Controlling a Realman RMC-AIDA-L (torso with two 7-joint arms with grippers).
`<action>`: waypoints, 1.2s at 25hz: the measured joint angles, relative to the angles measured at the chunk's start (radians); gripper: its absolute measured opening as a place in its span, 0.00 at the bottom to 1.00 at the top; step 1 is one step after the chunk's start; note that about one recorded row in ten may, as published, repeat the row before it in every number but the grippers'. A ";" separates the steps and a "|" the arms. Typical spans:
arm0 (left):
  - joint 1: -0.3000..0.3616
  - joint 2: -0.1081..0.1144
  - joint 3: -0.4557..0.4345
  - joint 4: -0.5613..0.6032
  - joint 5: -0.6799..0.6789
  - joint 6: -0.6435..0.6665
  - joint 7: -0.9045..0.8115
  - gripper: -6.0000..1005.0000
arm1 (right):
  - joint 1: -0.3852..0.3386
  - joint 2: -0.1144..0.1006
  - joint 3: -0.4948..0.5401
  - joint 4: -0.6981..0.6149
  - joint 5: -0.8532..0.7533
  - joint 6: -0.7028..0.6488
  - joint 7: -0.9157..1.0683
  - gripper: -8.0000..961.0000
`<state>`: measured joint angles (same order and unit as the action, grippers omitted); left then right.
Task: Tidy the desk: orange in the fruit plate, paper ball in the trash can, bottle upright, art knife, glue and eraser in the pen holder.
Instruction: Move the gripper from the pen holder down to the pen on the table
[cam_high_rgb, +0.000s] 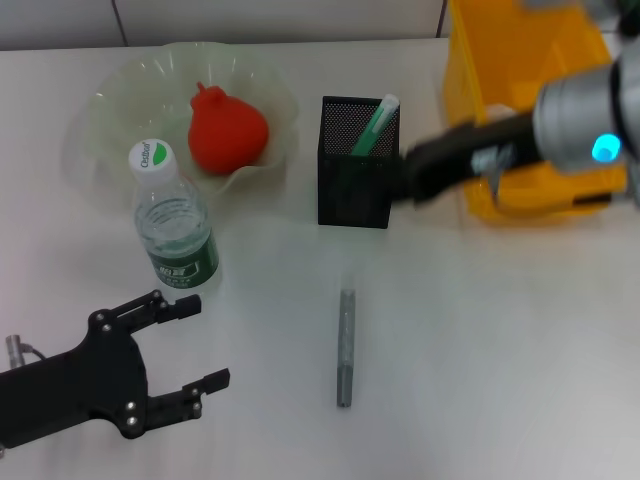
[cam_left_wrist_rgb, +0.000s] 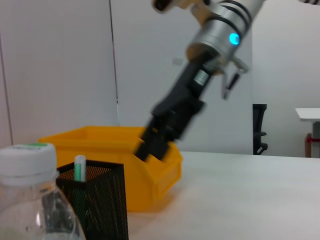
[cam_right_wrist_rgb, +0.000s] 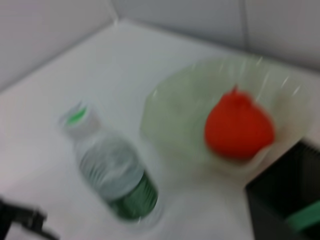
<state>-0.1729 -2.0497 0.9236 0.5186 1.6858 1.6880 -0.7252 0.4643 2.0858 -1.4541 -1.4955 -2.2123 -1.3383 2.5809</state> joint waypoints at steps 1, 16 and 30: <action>0.003 0.001 -0.001 0.000 0.000 0.000 0.000 0.78 | -0.008 0.000 -0.032 -0.006 -0.014 -0.003 0.010 0.55; 0.005 -0.007 0.005 -0.002 0.000 -0.013 0.001 0.78 | 0.150 0.002 -0.307 0.223 -0.168 0.058 0.183 0.63; -0.001 -0.009 0.008 -0.008 0.000 -0.023 0.001 0.78 | 0.258 0.006 -0.329 0.401 -0.156 0.154 0.234 0.63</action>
<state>-0.1741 -2.0590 0.9311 0.5103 1.6858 1.6645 -0.7240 0.7226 2.0920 -1.7834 -1.0946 -2.3682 -1.1848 2.8148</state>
